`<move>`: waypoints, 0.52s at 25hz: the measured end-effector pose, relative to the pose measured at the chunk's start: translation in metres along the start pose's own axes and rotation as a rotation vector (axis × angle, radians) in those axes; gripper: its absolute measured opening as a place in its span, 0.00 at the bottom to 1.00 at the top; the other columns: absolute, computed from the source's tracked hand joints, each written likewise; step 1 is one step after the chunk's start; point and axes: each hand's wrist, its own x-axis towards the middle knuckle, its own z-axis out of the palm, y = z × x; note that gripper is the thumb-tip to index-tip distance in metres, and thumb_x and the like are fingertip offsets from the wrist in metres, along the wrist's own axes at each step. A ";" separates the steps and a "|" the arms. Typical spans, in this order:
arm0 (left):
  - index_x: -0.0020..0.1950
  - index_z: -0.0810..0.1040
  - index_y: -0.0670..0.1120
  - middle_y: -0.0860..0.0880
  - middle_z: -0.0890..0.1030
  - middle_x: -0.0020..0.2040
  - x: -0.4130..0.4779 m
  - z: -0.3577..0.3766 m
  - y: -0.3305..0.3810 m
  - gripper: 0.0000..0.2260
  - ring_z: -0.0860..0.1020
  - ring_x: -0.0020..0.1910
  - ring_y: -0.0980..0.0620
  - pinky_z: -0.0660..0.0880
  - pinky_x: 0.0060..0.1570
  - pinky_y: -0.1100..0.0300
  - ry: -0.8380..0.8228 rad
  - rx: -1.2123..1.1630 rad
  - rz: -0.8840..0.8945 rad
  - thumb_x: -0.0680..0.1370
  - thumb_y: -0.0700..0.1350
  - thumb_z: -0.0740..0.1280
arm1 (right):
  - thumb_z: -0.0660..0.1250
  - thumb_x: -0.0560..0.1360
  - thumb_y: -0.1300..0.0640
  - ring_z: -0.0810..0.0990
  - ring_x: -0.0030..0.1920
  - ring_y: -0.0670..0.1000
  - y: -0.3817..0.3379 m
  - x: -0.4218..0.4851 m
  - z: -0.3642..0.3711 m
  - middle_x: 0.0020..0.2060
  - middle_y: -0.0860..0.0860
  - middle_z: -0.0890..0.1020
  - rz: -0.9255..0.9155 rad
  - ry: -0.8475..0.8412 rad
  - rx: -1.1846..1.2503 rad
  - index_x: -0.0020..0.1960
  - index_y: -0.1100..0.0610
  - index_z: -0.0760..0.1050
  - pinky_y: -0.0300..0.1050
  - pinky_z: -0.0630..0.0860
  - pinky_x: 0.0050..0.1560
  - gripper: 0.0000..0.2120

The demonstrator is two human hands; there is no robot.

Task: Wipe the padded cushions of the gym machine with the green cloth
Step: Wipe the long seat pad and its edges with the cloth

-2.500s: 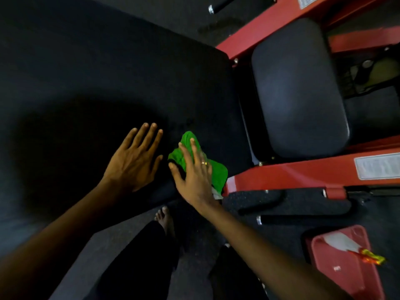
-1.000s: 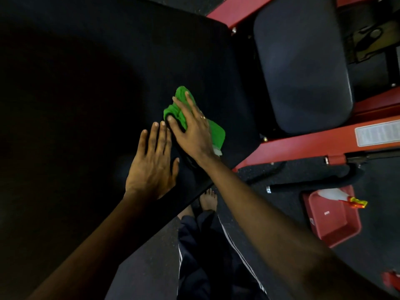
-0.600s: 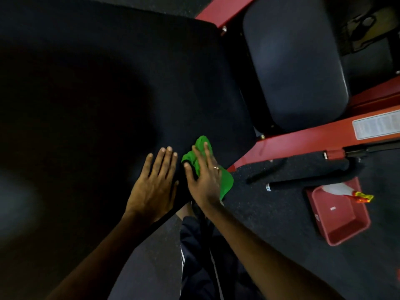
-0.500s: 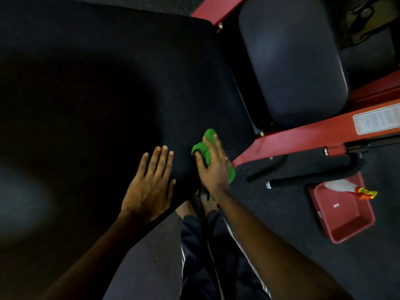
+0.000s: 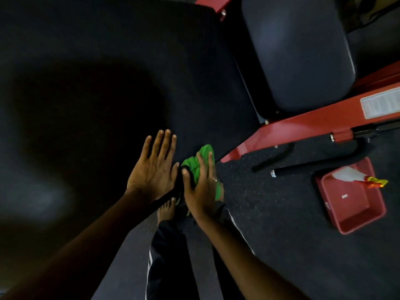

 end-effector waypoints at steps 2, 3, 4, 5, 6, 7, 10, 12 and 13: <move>0.81 0.50 0.37 0.37 0.52 0.82 -0.002 -0.001 -0.002 0.32 0.50 0.81 0.40 0.46 0.79 0.42 0.002 -0.005 0.001 0.83 0.55 0.46 | 0.62 0.82 0.44 0.56 0.77 0.40 0.004 -0.010 0.009 0.81 0.52 0.57 0.145 0.104 0.126 0.78 0.53 0.65 0.38 0.61 0.75 0.27; 0.81 0.52 0.38 0.38 0.53 0.81 -0.003 -0.001 -0.003 0.31 0.51 0.81 0.40 0.47 0.79 0.42 0.019 -0.006 0.008 0.83 0.55 0.47 | 0.63 0.82 0.47 0.56 0.76 0.40 0.003 0.000 0.012 0.81 0.53 0.58 0.237 0.181 0.194 0.79 0.54 0.64 0.38 0.61 0.75 0.27; 0.82 0.53 0.39 0.39 0.54 0.81 -0.004 0.000 -0.004 0.30 0.53 0.81 0.40 0.48 0.79 0.43 0.036 -0.007 0.043 0.83 0.54 0.49 | 0.64 0.82 0.50 0.57 0.77 0.43 0.001 0.016 0.013 0.80 0.54 0.59 0.322 0.247 0.252 0.79 0.56 0.63 0.40 0.59 0.76 0.27; 0.82 0.54 0.40 0.40 0.56 0.81 -0.004 0.002 -0.005 0.29 0.54 0.81 0.41 0.50 0.79 0.44 0.032 -0.008 0.123 0.84 0.52 0.50 | 0.65 0.82 0.52 0.58 0.79 0.47 0.000 0.033 0.016 0.80 0.55 0.60 0.398 0.310 0.307 0.79 0.57 0.64 0.45 0.59 0.78 0.27; 0.82 0.54 0.42 0.41 0.56 0.82 -0.005 0.005 -0.005 0.27 0.54 0.81 0.42 0.50 0.79 0.45 0.008 -0.004 0.235 0.84 0.51 0.51 | 0.65 0.82 0.53 0.59 0.79 0.50 0.000 0.045 0.018 0.80 0.55 0.61 0.465 0.358 0.316 0.79 0.57 0.64 0.49 0.59 0.78 0.27; 0.82 0.54 0.44 0.42 0.56 0.82 -0.006 0.006 -0.006 0.27 0.54 0.81 0.43 0.50 0.79 0.46 -0.025 0.006 0.330 0.83 0.50 0.51 | 0.65 0.82 0.52 0.59 0.79 0.51 -0.005 0.048 0.017 0.80 0.54 0.60 0.517 0.371 0.317 0.79 0.55 0.64 0.50 0.60 0.78 0.27; 0.83 0.53 0.48 0.44 0.54 0.82 -0.005 0.001 -0.006 0.28 0.51 0.81 0.44 0.45 0.79 0.44 -0.048 0.056 0.361 0.82 0.50 0.51 | 0.63 0.82 0.47 0.58 0.79 0.47 -0.030 0.013 0.021 0.82 0.49 0.56 0.491 0.356 0.319 0.79 0.50 0.63 0.44 0.65 0.71 0.27; 0.83 0.51 0.50 0.46 0.52 0.83 -0.005 0.001 -0.007 0.29 0.49 0.82 0.46 0.42 0.79 0.42 -0.065 0.056 0.348 0.82 0.53 0.52 | 0.61 0.83 0.45 0.54 0.76 0.34 -0.049 -0.038 0.030 0.82 0.46 0.52 0.410 0.284 0.328 0.80 0.47 0.61 0.28 0.64 0.65 0.27; 0.83 0.50 0.50 0.46 0.51 0.83 -0.005 0.001 -0.008 0.30 0.48 0.82 0.46 0.41 0.78 0.42 -0.075 0.048 0.349 0.82 0.54 0.54 | 0.60 0.83 0.45 0.49 0.73 0.27 -0.055 -0.062 0.035 0.82 0.45 0.50 0.375 0.233 0.340 0.80 0.46 0.60 0.23 0.61 0.64 0.27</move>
